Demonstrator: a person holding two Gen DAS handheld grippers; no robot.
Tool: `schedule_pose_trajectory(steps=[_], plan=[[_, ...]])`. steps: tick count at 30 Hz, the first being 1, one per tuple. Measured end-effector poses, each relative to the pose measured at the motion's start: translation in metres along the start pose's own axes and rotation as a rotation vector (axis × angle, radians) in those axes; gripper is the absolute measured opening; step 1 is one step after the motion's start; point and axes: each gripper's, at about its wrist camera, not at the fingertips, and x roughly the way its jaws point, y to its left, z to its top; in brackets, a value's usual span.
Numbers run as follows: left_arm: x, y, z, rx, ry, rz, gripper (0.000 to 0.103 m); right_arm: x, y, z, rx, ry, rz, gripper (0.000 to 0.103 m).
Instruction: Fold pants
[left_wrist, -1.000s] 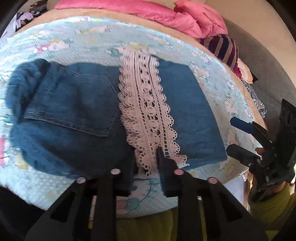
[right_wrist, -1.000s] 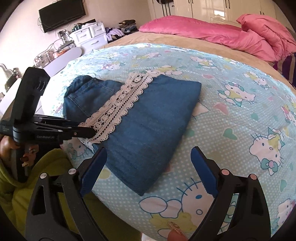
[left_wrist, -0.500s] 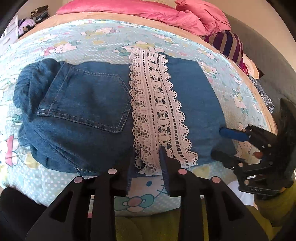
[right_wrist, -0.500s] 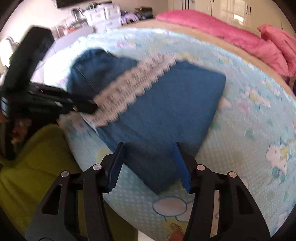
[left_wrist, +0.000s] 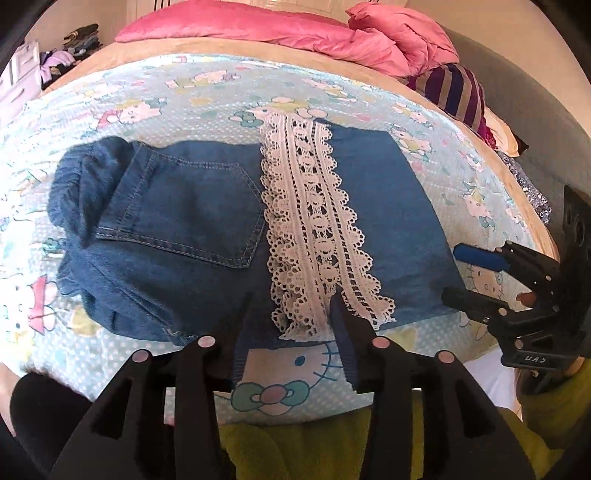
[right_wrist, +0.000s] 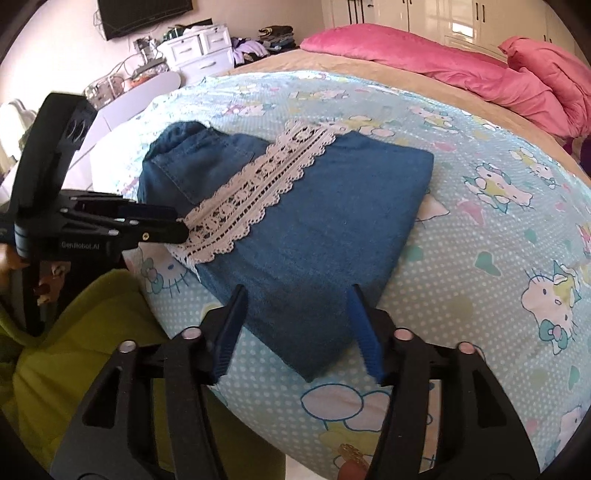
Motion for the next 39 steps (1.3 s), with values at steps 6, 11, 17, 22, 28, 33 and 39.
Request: schedule_pose_trajectory(steps=[6,11,17,22,28,33,39], plan=[[-0.012,0.000,-0.001,0.014,-0.022,0.020,0.060,-0.007,0.001,0.005,0.005,-0.027,0.003,0.061],[-0.023,0.006,-0.002,0.006,-0.047,0.042,0.071,-0.012,0.001,0.009,0.008,-0.043,-0.001,0.070],[-0.035,0.016,-0.002,-0.016,-0.077,0.063,0.078,-0.017,0.001,0.017,0.018,-0.066,-0.008,0.078],[-0.047,0.029,-0.003,-0.042,-0.105,0.088,0.091,-0.019,0.006,0.027,0.000,-0.079,-0.013,0.083],[-0.060,0.053,-0.005,-0.095,-0.135,0.116,0.092,-0.019,0.014,0.043,-0.018,-0.093,-0.007,0.088],[-0.066,0.078,-0.008,-0.155,-0.149,0.126,0.092,-0.012,0.023,0.058,-0.035,-0.091,0.009,0.089],[-0.070,0.105,-0.014,-0.217,-0.164,0.133,0.091,0.000,0.035,0.077,-0.058,-0.081,0.036,0.089]])
